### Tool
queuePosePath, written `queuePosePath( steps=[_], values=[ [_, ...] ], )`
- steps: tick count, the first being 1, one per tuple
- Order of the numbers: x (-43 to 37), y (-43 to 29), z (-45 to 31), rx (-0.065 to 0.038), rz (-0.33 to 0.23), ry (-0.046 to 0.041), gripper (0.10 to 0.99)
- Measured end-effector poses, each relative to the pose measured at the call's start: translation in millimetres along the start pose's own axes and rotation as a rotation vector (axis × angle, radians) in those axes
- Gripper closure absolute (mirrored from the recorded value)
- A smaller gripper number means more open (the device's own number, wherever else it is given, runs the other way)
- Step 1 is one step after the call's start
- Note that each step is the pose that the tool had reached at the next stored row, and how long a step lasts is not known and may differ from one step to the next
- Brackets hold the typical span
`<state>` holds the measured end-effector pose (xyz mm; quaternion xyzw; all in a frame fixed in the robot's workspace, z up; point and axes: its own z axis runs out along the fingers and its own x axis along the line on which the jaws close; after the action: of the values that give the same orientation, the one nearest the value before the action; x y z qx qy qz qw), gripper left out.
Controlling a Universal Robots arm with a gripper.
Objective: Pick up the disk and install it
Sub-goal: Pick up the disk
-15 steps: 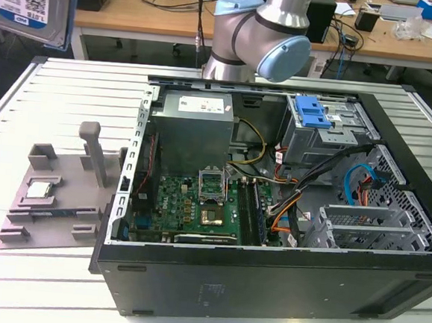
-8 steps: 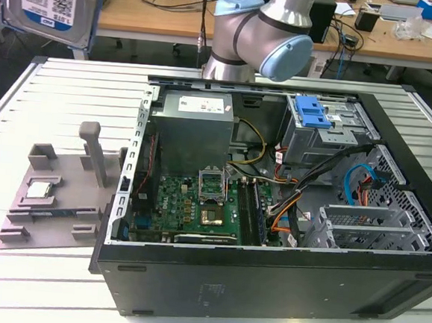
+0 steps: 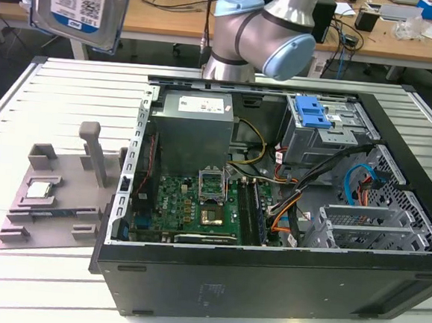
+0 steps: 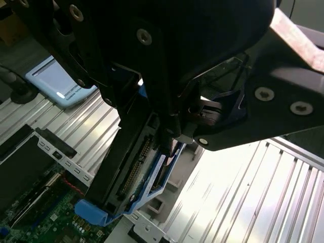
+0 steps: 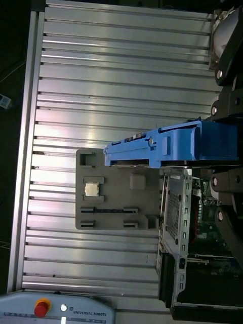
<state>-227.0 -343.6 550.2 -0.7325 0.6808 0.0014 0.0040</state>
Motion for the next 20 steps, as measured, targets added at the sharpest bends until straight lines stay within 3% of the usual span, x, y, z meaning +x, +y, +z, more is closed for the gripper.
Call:
queuePosePath(
  steps=[9, 11, 13, 17, 19, 20],
  values=[
    [2.8, -38.9, 0.1, -0.001, 0.000, -0.0001, 0.718],
    [4.3, -59.7, 0.2, -0.001, 0.000, -0.0002, 0.718],
    [5.4, -74.6, 0.3, -0.001, 0.000, -0.0002, 0.718],
    [6.4, -88.2, 0.3, -0.001, 0.000, -0.0002, 0.718],
    [7.5, -102.4, 0.4, -0.001, 0.000, -0.0002, 0.718],
    [7.8, -106.2, 0.4, -0.001, 0.000, -0.0002, 0.718]
  ],
)
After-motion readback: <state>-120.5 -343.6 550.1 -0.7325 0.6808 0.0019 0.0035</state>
